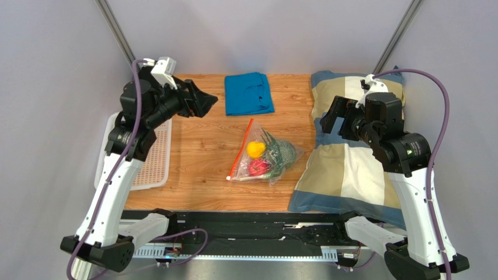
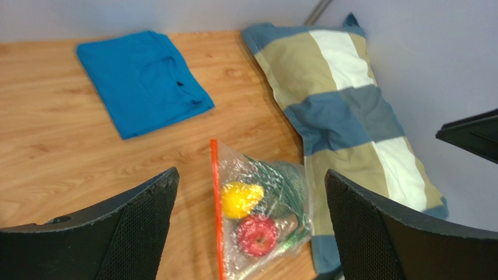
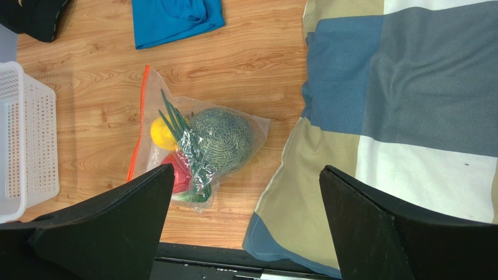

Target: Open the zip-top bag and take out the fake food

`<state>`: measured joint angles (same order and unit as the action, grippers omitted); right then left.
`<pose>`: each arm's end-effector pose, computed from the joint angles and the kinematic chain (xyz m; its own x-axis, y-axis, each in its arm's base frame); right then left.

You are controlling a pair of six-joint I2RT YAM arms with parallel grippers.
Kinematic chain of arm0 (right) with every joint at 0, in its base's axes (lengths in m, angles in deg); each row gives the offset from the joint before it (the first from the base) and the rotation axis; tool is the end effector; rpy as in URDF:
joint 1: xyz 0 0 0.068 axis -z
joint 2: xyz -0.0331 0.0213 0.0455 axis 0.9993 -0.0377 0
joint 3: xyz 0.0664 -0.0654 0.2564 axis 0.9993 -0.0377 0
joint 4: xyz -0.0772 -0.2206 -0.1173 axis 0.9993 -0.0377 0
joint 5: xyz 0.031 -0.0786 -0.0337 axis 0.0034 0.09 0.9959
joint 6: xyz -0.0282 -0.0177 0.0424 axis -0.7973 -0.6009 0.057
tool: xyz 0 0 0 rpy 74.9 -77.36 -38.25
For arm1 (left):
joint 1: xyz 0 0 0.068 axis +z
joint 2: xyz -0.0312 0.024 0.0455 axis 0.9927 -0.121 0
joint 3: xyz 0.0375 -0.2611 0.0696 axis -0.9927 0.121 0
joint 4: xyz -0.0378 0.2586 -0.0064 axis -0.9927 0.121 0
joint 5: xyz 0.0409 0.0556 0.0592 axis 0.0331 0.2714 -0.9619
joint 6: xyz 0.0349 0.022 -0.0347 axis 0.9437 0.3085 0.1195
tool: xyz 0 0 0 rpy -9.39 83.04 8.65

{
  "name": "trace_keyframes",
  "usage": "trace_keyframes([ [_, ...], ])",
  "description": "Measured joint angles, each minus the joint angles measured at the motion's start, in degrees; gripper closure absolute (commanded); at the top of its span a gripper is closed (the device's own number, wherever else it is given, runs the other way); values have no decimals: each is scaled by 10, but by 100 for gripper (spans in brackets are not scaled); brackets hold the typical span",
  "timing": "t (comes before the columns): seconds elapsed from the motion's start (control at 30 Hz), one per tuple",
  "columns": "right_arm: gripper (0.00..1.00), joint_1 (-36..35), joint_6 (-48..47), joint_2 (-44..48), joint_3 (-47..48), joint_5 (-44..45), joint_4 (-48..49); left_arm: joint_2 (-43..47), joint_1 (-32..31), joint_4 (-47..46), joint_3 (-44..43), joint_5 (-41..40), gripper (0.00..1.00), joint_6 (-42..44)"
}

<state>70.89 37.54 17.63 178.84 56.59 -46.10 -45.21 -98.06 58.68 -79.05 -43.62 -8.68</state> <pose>0.1476 0.0412 0.4522 -0.5847 0.1999 -0.7862 0.0031 0.9697 0.2442 0.1987 -0.0661 0.4616 -0.3732 -0.2970 -0.8789 0.4640 0.7606 -0.4540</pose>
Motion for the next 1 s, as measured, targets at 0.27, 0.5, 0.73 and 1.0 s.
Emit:
trace_keyframes([
  [0.27, 0, 0, -2, -29, 0, -37, -7, -196, -9, 14, 29, 139, 9, -10],
  [0.5, 0, 0, -8, -29, -34, -133, 3, -300, -33, -8, 136, 188, 9, 11],
  [0.73, 0, 0, -8, -29, -69, -202, 10, -370, -77, -105, 146, 256, 34, 8],
  [1.0, 0, 0, -8, -29, -86, -237, 26, -413, -104, -142, 158, 270, 44, -2],
])
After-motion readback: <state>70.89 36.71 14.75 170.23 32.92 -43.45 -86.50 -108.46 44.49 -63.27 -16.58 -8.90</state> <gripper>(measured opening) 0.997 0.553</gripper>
